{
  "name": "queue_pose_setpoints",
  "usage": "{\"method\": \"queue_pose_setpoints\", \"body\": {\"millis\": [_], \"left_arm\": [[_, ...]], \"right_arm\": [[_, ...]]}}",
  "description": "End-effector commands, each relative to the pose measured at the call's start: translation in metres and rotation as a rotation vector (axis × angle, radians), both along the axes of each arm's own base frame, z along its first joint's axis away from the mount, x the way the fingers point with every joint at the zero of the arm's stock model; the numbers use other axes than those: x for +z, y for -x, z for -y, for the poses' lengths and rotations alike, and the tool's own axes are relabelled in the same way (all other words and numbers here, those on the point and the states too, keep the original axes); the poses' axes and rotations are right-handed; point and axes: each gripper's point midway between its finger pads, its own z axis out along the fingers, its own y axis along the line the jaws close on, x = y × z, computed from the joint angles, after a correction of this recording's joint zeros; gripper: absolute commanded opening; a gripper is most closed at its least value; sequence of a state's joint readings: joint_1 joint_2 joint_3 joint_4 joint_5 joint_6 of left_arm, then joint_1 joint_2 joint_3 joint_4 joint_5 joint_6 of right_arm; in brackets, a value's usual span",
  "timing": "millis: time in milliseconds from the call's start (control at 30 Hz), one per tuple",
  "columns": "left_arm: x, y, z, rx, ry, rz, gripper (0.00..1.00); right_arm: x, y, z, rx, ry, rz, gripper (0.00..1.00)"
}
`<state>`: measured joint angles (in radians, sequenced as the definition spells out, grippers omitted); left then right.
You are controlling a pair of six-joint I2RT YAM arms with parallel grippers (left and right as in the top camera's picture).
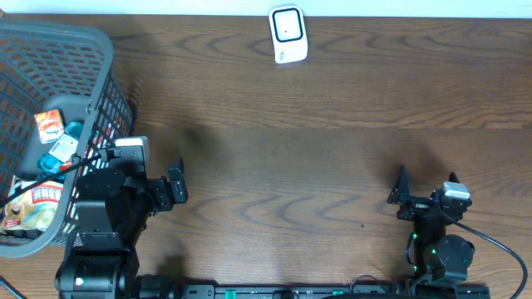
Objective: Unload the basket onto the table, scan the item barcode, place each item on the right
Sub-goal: 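Move the left gripper over the basket and reach down inside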
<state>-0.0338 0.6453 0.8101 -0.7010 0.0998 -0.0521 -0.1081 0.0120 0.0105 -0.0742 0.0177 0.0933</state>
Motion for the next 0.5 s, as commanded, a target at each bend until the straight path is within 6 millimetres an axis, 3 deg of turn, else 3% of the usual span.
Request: {"method": "queue_pose_setpoints", "body": {"millis": [0, 467], "left_arm": [[0.007, -0.003, 0.001, 0.004, 0.016, 0.005, 0.99], [0.027, -0.008, 0.001, 0.017, 0.029, -0.057, 0.99]], "right_arm": [[-0.001, 0.000, 0.001, -0.002, 0.016, -0.002, 0.99], [-0.001, 0.000, 0.001, -0.002, 0.016, -0.002, 0.99]]}}
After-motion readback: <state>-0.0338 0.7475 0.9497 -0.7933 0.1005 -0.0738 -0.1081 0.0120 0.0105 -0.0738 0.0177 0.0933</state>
